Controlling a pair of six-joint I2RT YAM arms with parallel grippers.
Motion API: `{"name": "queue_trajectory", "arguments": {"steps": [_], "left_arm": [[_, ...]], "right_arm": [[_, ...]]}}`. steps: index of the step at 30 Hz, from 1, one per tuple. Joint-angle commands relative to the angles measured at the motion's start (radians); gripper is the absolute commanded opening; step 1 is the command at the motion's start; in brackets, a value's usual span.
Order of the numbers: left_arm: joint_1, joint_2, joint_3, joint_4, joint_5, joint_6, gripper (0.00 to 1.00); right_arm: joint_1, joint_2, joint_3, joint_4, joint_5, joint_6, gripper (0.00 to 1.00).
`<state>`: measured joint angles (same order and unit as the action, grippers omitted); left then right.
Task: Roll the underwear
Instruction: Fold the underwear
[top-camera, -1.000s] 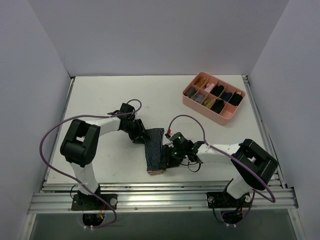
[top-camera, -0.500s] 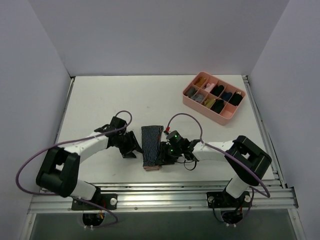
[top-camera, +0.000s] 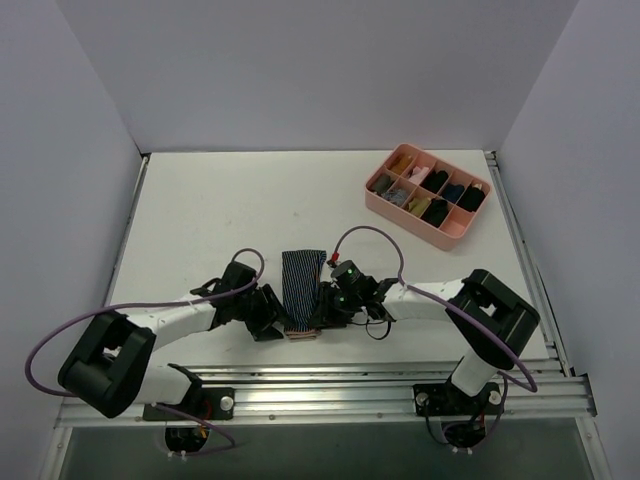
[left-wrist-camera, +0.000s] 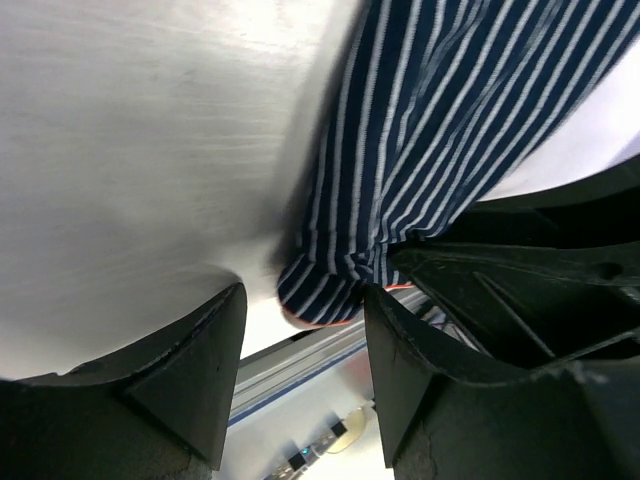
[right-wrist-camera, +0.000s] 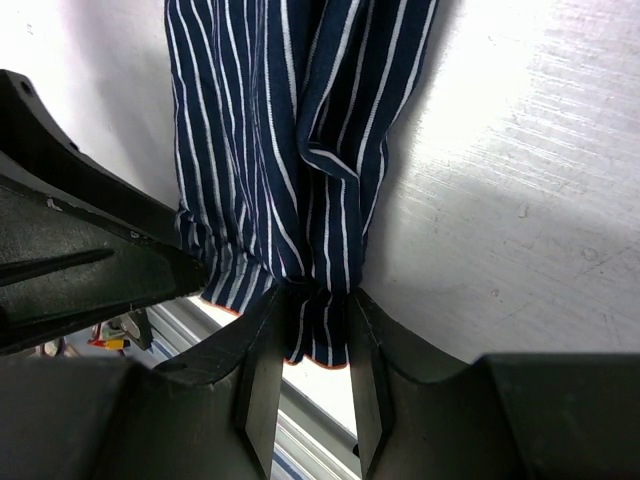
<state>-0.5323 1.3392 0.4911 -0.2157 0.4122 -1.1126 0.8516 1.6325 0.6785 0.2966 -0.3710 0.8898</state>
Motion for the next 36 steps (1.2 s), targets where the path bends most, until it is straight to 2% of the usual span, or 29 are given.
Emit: {"name": "queue_trajectory", "arguments": {"steps": [1, 8, 17, 26, 28, 32, 33, 36], "left_arm": [[-0.012, 0.046, -0.052, 0.140, -0.038, -0.053, 0.60], [-0.040, 0.028, -0.118, 0.167, -0.052, -0.081, 0.57], [-0.038, -0.092, -0.115, 0.023, -0.125, -0.073, 0.50], [-0.038, 0.003, -0.109, 0.088, -0.128, -0.085, 0.49], [-0.038, 0.009, -0.118, 0.099, -0.128, -0.093, 0.46], [-0.038, -0.005, -0.125, 0.095, -0.125, -0.093, 0.29], [-0.038, -0.014, -0.120, 0.090, -0.125, -0.093, 0.18], [-0.037, -0.015, -0.100, 0.069, -0.125, -0.081, 0.06]], "right_arm": [[0.004, 0.026, 0.016, -0.034, 0.064, -0.002, 0.26], [0.004, 0.030, 0.013, -0.033, 0.069, 0.003, 0.26], [0.003, 0.043, 0.018, -0.030, 0.070, 0.005, 0.25], [0.004, 0.027, 0.004, -0.028, 0.063, 0.018, 0.26], [0.004, 0.027, 0.000, -0.024, 0.061, 0.018, 0.26], [0.004, 0.023, 0.003, -0.030, 0.060, 0.017, 0.26], [0.004, 0.020, 0.010, -0.039, 0.063, 0.012, 0.26], [0.009, -0.013, 0.053, -0.125, 0.101, -0.037, 0.29]]}}
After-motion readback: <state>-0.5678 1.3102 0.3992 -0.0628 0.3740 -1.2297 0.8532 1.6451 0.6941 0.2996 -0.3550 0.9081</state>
